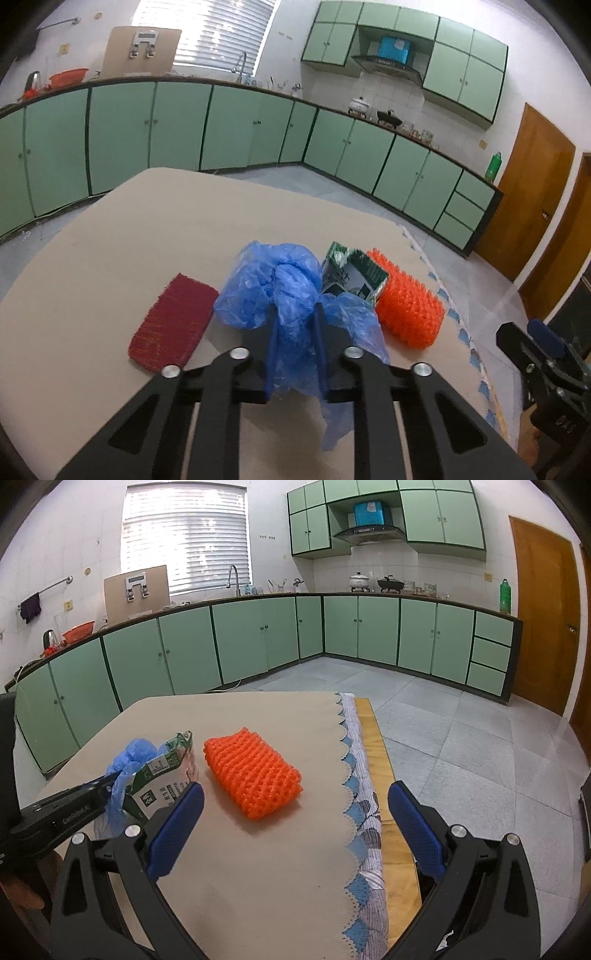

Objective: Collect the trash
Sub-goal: 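Grasp the blue plastic bag with the left gripper and lift it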

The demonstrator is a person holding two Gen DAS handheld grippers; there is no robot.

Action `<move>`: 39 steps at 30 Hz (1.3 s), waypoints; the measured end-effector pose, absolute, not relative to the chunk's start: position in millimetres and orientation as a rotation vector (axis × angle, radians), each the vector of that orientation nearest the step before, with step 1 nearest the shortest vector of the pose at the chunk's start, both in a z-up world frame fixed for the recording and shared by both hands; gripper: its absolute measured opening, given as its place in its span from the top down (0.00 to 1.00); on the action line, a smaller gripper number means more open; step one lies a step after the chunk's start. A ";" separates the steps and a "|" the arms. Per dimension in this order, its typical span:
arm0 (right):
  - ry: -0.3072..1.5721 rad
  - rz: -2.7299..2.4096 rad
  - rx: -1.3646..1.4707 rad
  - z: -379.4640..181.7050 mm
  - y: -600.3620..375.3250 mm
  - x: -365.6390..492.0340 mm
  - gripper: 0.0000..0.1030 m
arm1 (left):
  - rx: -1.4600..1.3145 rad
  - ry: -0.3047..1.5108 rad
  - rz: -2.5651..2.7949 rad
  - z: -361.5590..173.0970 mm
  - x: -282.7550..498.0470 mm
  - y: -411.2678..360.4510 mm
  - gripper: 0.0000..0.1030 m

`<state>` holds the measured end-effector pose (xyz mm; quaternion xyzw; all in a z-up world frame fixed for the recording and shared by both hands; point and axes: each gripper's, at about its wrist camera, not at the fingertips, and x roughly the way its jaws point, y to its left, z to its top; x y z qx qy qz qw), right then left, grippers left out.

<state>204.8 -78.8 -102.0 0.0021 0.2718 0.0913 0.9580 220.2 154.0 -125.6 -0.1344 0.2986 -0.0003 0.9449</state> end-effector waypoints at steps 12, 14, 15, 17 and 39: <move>0.515 0.233 0.021 -90.7 -50.3 209.4 0.06 | -0.247 0.512 0.094 -99.2 191.2 174.2 0.89; 0.516 0.246 0.024 -90.2 -40.4 211.0 0.06 | -0.234 0.515 0.130 -99.4 186.1 184.0 0.89; 0.515 0.250 0.024 -90.6 -33.9 211.7 0.06 | -0.236 0.518 0.137 -100.0 185.3 186.2 0.89; 0.519 0.247 0.022 -92.6 -18.5 215.2 0.06 | -0.245 0.532 0.154 -104.3 182.7 195.3 0.89; 0.656 0.171 -0.086 -121.0 54.8 252.5 0.13 | -0.265 0.551 0.153 -123.8 173.5 219.5 0.89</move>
